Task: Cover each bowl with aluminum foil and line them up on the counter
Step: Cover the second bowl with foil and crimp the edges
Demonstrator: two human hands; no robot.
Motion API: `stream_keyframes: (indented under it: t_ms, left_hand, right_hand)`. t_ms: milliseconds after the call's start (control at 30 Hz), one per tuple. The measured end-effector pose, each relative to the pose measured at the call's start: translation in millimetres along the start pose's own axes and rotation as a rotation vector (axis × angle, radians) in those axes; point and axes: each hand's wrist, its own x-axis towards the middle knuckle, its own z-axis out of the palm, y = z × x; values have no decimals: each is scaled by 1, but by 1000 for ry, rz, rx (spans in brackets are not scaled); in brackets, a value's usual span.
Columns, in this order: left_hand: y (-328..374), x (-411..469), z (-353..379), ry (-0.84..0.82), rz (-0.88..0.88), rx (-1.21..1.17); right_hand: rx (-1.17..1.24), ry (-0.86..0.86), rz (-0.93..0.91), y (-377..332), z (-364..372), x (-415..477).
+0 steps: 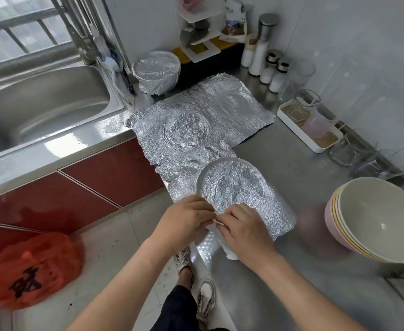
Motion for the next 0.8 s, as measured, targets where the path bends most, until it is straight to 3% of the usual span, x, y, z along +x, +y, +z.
stream_keyframes:
  t_ms: [300, 567, 800]
  left_hand:
    - [0, 0, 4, 152, 30, -24]
    - [0, -4, 3, 86, -39, 17]
    - [5, 0, 8, 69, 40, 41]
  right_hand:
    - [-90, 45, 2, -13, 12, 8]
    - [38, 24, 102, -12, -2, 7]
    - [-7, 22, 32, 0, -2, -4]
